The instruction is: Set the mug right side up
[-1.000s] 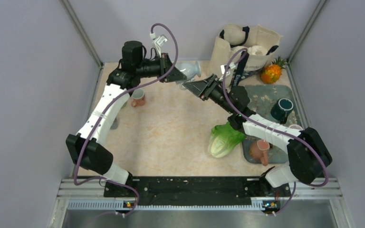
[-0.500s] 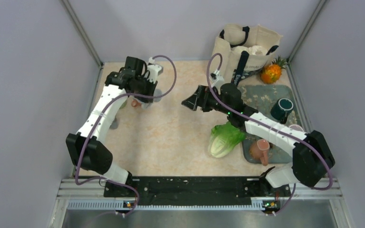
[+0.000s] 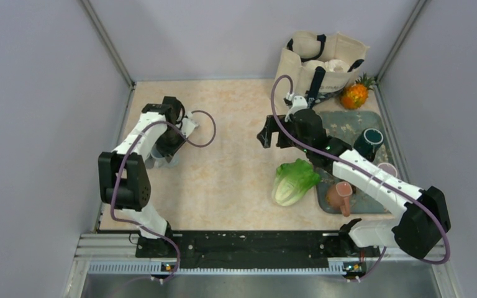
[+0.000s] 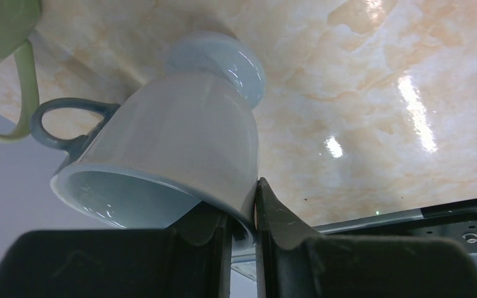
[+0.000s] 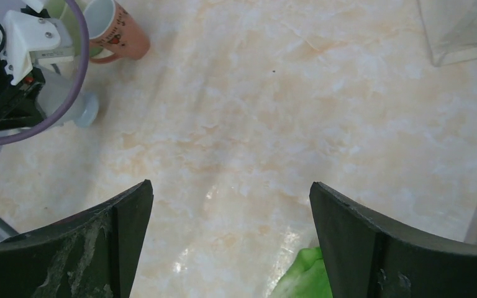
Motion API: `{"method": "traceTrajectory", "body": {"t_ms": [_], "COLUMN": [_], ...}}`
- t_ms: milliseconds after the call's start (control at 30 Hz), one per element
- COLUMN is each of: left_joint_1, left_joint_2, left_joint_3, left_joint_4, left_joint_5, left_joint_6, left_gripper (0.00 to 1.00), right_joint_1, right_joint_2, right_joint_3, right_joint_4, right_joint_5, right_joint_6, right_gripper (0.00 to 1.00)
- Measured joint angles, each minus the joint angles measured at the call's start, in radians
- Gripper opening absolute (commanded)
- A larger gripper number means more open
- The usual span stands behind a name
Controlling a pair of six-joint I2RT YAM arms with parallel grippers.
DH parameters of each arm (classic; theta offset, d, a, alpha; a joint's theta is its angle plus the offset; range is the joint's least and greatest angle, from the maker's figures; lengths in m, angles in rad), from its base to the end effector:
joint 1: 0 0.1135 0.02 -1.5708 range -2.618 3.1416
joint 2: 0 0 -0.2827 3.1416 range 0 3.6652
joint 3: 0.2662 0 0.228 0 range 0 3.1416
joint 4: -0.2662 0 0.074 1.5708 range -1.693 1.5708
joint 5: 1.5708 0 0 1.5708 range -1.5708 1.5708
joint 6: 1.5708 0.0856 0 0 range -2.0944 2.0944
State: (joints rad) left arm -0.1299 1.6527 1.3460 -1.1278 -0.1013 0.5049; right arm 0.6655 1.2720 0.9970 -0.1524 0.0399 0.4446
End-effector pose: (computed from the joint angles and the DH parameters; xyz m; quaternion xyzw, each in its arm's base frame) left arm 0.2912 -0.0293 0.2283 0.3077 0.9477 0.0623 0.0574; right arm 0.2459 0.1887 0.3155 -0.0819 0.8369 0.2708 0.4686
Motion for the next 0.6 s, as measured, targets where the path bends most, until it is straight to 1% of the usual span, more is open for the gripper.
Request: {"method": "traceTrajectory", "body": {"t_ms": [100, 267, 300, 367, 400, 433, 500, 600], "left_joint_1": [0.022, 0.029, 0.029, 0.034, 0.037, 0.039, 0.043, 0.045], "left_joint_2": [0.055, 0.112, 0.116, 0.120, 0.122, 0.125, 0.130, 0.130], "left_joint_3": [0.000, 0.000, 0.001, 0.002, 0.002, 0.002, 0.002, 0.010], "left_joint_4": [0.020, 0.051, 0.057, 0.069, 0.074, 0.081, 0.088, 0.083], "left_joint_5": [-0.007, -0.016, -0.024, -0.032, -0.035, -0.034, -0.031, -0.014], "left_joint_6": [0.024, 0.048, 0.050, 0.055, 0.060, 0.067, 0.073, 0.075], "left_gripper": [0.00, 0.01, 0.10, 0.34, 0.42, 0.49, 0.54, 0.57], "right_joint_1": [-0.001, -0.016, -0.021, -0.027, -0.030, -0.035, -0.052, -0.111], "right_joint_2": [-0.005, -0.009, -0.009, -0.010, -0.011, -0.013, -0.017, -0.021], "right_joint_3": [0.000, 0.000, 0.000, 0.000, 0.000, 0.000, 0.000, 0.000], "right_joint_4": [-0.028, -0.059, -0.065, -0.075, -0.080, -0.085, -0.098, -0.128], "right_joint_5": [0.038, 0.072, 0.076, 0.084, 0.090, 0.099, 0.127, 0.175], "right_joint_6": [-0.021, -0.040, -0.043, -0.049, -0.052, -0.053, -0.060, -0.066], "right_gripper": [0.96, 0.97, 0.97, 0.99, 0.99, 0.99, 0.99, 0.99]}}
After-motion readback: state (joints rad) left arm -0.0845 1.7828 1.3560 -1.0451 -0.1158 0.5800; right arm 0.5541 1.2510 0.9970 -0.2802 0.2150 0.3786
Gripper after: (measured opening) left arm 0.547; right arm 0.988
